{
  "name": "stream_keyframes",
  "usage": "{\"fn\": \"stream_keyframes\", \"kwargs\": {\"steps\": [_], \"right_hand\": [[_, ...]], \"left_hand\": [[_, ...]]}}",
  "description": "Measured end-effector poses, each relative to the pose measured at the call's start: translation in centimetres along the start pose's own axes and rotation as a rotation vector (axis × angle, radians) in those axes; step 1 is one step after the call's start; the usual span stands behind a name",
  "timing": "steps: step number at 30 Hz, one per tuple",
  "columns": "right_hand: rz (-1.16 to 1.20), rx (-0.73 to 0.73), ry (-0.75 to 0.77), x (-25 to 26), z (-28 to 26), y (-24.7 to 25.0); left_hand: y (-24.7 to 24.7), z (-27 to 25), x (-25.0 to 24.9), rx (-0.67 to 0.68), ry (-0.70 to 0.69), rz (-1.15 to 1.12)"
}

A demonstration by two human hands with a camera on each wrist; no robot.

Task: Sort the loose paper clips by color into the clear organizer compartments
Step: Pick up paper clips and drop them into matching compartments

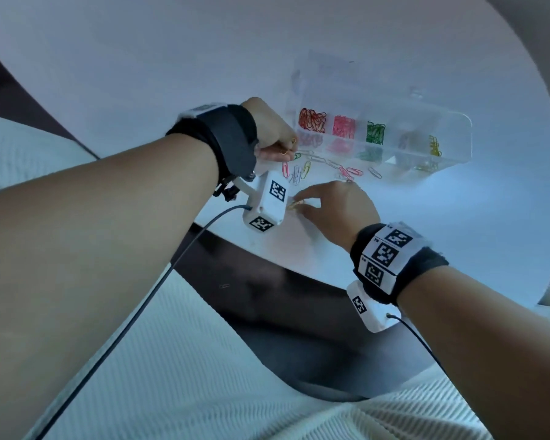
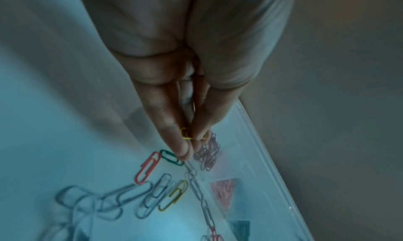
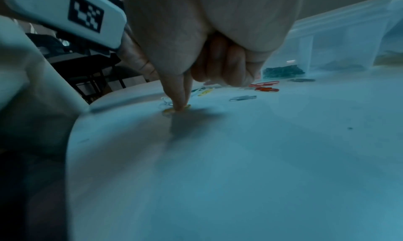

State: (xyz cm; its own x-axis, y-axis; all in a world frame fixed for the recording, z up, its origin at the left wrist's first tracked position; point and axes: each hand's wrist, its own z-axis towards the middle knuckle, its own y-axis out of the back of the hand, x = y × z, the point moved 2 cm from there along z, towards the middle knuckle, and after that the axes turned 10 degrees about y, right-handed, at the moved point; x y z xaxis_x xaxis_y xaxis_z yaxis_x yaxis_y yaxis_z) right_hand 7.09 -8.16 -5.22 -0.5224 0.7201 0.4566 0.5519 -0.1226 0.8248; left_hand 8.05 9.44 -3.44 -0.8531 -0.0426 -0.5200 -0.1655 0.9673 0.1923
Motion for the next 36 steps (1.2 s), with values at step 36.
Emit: {"fn": "stream_keyframes", "kwargs": {"steps": [36], "right_hand": [[-0.108, 0.130, -0.209, -3.5, -2.5, 0.1]], "left_hand": [[-4.9, 0.1, 1.7, -0.437, -0.280, 1.110]]}}
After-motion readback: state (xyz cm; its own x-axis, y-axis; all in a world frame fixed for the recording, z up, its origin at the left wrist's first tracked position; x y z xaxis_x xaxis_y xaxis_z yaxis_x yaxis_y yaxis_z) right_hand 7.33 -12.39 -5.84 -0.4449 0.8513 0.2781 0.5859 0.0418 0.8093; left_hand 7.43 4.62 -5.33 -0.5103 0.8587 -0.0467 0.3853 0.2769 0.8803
